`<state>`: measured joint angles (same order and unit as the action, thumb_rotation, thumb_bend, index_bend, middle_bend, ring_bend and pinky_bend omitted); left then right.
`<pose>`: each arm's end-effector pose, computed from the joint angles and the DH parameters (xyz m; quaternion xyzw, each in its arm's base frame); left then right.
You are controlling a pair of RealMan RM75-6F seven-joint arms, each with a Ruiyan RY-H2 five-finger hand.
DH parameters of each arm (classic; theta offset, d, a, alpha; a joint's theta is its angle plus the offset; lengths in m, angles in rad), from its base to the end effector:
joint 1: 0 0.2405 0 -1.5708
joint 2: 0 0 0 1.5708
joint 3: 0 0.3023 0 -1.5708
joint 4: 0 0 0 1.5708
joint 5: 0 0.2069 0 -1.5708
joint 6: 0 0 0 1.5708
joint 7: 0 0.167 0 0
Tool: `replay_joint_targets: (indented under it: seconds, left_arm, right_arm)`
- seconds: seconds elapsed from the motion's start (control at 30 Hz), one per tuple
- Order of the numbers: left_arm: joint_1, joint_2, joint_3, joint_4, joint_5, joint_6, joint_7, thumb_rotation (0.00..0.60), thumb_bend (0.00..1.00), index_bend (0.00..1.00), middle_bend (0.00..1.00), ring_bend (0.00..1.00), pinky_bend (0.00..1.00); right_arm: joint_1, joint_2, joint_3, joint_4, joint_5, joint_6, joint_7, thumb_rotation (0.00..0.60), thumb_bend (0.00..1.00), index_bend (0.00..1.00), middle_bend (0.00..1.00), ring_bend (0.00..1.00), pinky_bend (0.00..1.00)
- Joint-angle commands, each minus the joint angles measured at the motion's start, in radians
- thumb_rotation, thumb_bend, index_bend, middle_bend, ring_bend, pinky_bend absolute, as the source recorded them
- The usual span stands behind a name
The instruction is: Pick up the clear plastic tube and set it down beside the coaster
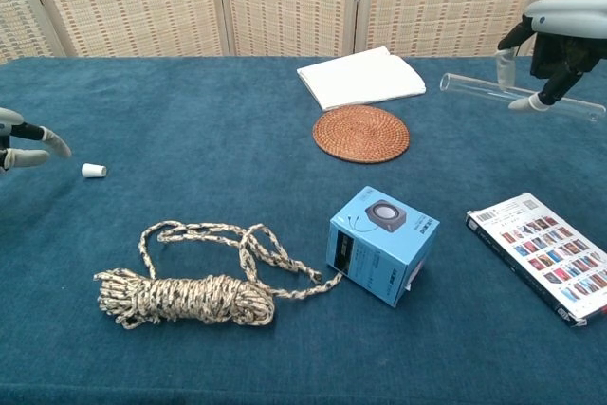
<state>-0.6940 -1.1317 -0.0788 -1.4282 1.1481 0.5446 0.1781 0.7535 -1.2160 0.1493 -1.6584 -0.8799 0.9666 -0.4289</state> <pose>-0.3110 0.3960 0.1029 -0.7840 -0.4078 -0.1413 0.4462 -0.2185 -0.4115 0.0956 0.7155 -0.3813 0.2962 0.5049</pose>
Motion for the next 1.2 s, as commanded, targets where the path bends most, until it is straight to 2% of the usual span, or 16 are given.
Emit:
replay_joint_targets:
  seconds: [0.03,0.53,1.2]
  left_arm:
    - [-0.015,-0.012,0.014,0.014,-0.028,-0.012,0.009,0.076,0.45,0.15,0.92,0.96,1.0]
    - [-0.066,-0.073,0.055,0.081,-0.127,-0.035,0.035,0.077,0.45,0.15,0.92,0.96,1.0]
    - [-0.111,-0.053,0.062,-0.002,-0.16,0.01,0.045,0.077,0.45,0.15,0.92,0.96,1.0]
  right_arm:
    - [-0.001,-0.001,-0.001,0.001,-0.001,0.0,0.002,0.6,0.96,0.72,1.0,1.0,1.0]
    - [-0.012,0.0,-0.007,0.003,0.001,0.001,0.002,0.6,0.96,0.73,1.0,1.0,1.0]
    - [-0.027,0.003,-0.007,0.016,-0.012,-0.002,0.027,0.6,0.96,0.73,1.0,1.0,1.0]
